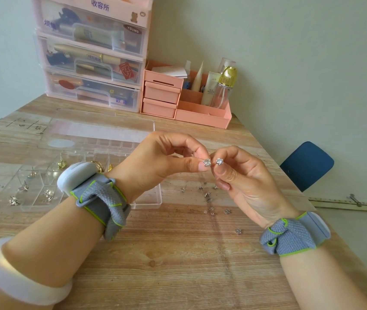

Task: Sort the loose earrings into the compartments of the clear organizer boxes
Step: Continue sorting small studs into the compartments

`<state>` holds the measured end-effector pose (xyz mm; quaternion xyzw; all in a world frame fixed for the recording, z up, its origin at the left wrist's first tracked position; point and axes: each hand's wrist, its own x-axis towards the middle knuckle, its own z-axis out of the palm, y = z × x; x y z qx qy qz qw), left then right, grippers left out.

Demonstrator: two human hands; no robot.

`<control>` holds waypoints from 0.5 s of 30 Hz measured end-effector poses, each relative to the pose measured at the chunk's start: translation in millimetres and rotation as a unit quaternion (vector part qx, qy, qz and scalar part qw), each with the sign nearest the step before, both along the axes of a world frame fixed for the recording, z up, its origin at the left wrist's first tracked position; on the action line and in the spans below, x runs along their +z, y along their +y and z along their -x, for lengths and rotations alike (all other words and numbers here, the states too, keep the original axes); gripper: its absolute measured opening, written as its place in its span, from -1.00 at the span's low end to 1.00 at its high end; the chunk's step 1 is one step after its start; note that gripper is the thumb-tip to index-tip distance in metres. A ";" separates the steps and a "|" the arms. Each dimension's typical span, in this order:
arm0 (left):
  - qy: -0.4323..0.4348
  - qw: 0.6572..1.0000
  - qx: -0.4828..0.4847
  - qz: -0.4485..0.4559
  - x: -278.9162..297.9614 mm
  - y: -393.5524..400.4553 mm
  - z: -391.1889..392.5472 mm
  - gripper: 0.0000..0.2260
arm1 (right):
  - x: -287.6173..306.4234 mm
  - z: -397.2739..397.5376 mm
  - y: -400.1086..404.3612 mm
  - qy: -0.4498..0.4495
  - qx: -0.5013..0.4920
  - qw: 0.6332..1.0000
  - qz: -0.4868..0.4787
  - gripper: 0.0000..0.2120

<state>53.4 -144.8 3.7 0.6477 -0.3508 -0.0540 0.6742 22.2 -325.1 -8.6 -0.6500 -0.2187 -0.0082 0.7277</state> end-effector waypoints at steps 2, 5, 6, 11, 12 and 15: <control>-0.002 1.000 -0.001 -0.001 -0.6 0.1 -0.7 -0.89 | -0.3 -0.5 -0.2 0.000 -0.001 1.000 -0.002 -0.80; -0.003 1.000 -0.001 0.000 -1.2 0.2 -0.9 -0.88 | -1.2 -0.9 -1.0 0.000 -0.003 1.000 -0.001 -0.79; -0.002 1.000 0.000 -0.001 -1.1 0.2 -1.0 -0.88 | -1.5 -0.9 -1.3 0.000 -0.003 1.000 0.000 -0.79; -0.004 0.999 0.034 -0.004 0.8 0.3 -1.6 -0.87 | -0.5 0.0 -4.6 -0.012 -0.055 0.997 0.046 -0.84; -0.003 0.999 0.053 0.003 0.8 1.0 -3.1 -0.87 | -0.5 0.3 -6.4 -0.025 -0.091 0.991 0.097 -0.88; -0.004 0.995 0.102 0.015 0.6 3.7 -7.8 -0.85 | -2.4 0.1 -7.1 -0.067 -0.144 0.945 0.287 -0.91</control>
